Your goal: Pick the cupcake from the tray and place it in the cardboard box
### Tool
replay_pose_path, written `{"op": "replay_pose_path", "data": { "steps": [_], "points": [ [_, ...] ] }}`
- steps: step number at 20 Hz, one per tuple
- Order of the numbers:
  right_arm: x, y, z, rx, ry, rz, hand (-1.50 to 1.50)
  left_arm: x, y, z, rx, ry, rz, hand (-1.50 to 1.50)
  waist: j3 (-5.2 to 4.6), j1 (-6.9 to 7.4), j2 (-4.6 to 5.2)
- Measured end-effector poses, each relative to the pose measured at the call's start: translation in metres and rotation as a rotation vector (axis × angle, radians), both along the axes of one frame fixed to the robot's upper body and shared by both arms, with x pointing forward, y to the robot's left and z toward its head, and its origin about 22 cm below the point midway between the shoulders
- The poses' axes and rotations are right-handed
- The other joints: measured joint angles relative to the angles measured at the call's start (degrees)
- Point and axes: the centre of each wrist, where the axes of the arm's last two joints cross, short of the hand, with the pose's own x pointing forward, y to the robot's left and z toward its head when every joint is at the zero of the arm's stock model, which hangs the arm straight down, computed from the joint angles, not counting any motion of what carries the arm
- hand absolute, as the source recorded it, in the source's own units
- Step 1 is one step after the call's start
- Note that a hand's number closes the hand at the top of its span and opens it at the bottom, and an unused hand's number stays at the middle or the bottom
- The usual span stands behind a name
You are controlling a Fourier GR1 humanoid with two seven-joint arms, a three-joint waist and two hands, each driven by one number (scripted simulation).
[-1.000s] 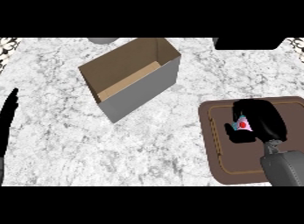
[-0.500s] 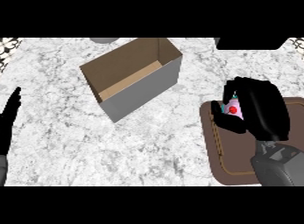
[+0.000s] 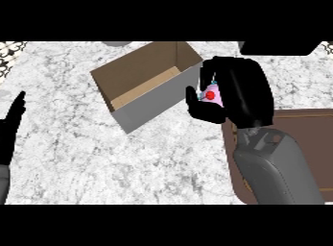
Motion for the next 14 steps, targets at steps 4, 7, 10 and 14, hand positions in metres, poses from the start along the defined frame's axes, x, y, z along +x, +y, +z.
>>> {"op": "replay_pose_path", "data": {
  "steps": [4, 7, 10, 14],
  "points": [
    [0.024, 0.026, 0.015, 0.080, 0.006, 0.001, 1.50, -0.003, 0.000, 0.000, -0.001, -0.001, -0.009, 0.00, 0.00, 0.45, 0.07],
    [0.042, 0.045, 0.026, 0.142, 0.021, 0.000, 1.50, -0.001, -0.004, 0.003, -0.001, -0.003, -0.013, 0.00, 0.00, 0.86, 0.17],
    [0.066, 0.055, 0.023, 0.192, 0.054, -0.015, 1.50, 0.002, -0.007, 0.002, 0.001, -0.007, -0.026, 0.00, -0.02, 1.40, 0.42],
    [0.093, 0.067, 0.022, 0.230, 0.094, -0.013, 1.50, 0.007, -0.009, 0.000, 0.003, -0.011, -0.028, 0.00, -0.02, 1.72, 0.63]
  ]
}}
